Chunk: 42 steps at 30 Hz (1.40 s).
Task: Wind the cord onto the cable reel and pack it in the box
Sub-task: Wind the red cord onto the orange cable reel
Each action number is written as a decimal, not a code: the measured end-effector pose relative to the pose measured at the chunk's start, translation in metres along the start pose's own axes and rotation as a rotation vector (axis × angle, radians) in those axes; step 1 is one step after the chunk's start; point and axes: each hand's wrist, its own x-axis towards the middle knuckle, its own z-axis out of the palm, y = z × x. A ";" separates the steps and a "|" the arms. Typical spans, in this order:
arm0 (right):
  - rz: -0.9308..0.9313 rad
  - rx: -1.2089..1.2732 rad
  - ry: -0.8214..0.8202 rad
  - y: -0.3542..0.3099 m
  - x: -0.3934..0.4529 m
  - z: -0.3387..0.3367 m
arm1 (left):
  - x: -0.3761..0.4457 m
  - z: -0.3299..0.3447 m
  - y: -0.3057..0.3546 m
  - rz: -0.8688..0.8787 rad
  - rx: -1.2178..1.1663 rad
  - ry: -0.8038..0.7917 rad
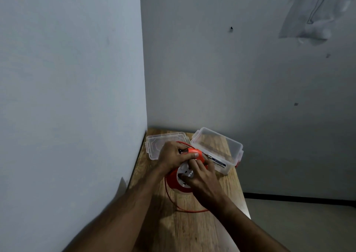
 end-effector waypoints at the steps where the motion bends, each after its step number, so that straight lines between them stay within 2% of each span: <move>1: 0.031 0.009 0.005 -0.001 0.001 0.001 | 0.000 0.001 0.000 0.010 0.011 0.013; 9: 0.409 0.294 0.096 -0.015 0.005 0.001 | 0.001 0.004 -0.001 -0.010 -0.014 0.061; 14: 0.680 0.568 0.277 -0.025 0.009 0.003 | -0.002 0.007 0.002 -0.059 -0.073 0.132; 19: 0.890 0.717 0.379 -0.041 0.012 0.004 | -0.003 0.010 0.002 -0.013 -0.025 0.119; 22: 1.001 0.817 0.395 -0.049 0.014 0.001 | -0.004 0.012 -0.001 -0.003 -0.010 0.108; 26: 1.055 0.862 0.397 -0.054 0.012 -0.001 | -0.005 0.013 -0.002 0.001 0.009 0.077; 29: 0.939 0.824 0.384 -0.051 0.008 0.001 | -0.006 0.012 -0.004 -0.020 -0.007 0.082; 31: 0.728 0.690 0.356 -0.043 0.002 0.001 | -0.005 0.008 -0.005 -0.035 -0.028 0.112; 35: 0.235 0.173 0.388 -0.020 -0.010 0.000 | -0.001 -0.002 -0.006 -0.041 -0.019 0.118; 37: 0.016 0.068 0.248 -0.010 -0.013 0.002 | 0.000 -0.005 -0.005 -0.032 -0.017 0.097; 39: -0.061 0.019 0.101 -0.002 -0.014 0.001 | 0.001 -0.004 -0.003 -0.023 -0.017 0.077; 42: -0.058 -0.012 0.006 0.001 -0.009 -0.005 | 0.001 -0.003 -0.001 -0.015 -0.023 0.028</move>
